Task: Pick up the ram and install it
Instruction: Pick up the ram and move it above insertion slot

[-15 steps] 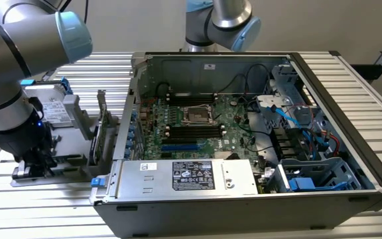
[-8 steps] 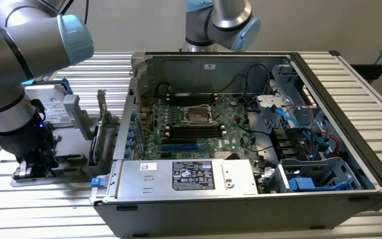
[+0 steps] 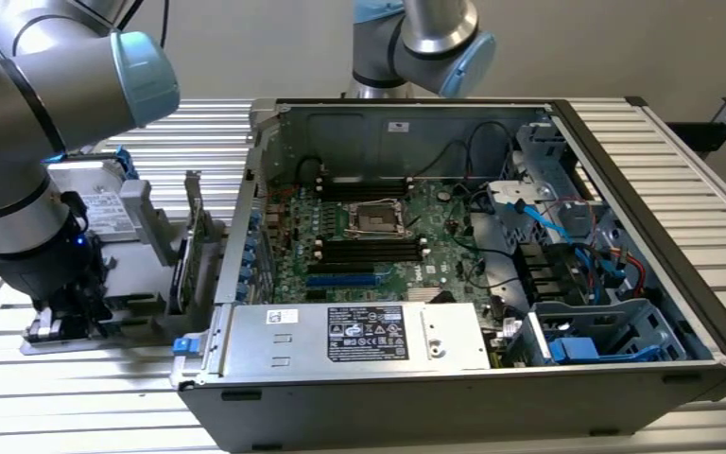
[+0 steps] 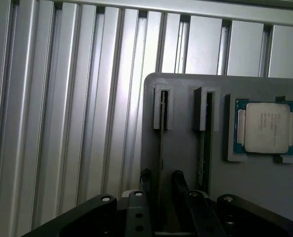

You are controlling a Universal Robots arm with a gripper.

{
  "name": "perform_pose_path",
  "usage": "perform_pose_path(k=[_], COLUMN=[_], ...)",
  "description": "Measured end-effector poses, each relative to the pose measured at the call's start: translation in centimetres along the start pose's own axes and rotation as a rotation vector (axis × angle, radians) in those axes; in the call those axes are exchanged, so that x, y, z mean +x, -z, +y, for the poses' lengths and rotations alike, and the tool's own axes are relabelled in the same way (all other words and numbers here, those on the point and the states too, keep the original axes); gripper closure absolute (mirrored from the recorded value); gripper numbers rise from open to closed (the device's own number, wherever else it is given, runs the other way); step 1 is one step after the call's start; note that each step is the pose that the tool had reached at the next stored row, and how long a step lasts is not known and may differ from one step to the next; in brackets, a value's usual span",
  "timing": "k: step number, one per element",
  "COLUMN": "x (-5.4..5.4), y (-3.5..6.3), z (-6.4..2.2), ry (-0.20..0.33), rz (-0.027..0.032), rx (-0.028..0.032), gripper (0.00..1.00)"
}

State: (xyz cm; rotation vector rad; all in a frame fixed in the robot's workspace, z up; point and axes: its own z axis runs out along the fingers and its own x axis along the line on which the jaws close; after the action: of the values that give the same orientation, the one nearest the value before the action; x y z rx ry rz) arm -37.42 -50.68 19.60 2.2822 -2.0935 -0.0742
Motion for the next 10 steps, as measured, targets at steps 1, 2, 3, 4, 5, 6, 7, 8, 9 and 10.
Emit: perform_pose_path(k=[1,2,3,4,5,6,7,8,9,10], x=[0.0,-0.01,-0.01,-0.01,-0.01,-0.02,-0.01,-0.01,-0.01,-0.02], y=[-0.08,-0.16,-0.16,-0.17,-0.23,-0.31,-0.3,-0.3,-0.3,-0.3], z=[-0.01,-0.02,-0.01,-0.01,-0.01,-0.02,-0.02,-0.02,-0.02,-0.02], ry=[0.0,-0.001,-0.001,-0.001,-0.001,-0.002,-0.002,-0.002,-0.002,-0.002], rz=[-0.0003,-0.0005,-0.0003,-0.0001,-0.0001,-0.0002,0.0,0.0001,0.0001,0.0001], rx=[0.0004,0.0006,0.0004,0.0002,0.0002,0.0004,0.0002,0.0003,0.0002,0.0002], gripper=[0.69,0.69,0.69,0.69,0.69,0.69,0.69,0.69,0.69,0.69])
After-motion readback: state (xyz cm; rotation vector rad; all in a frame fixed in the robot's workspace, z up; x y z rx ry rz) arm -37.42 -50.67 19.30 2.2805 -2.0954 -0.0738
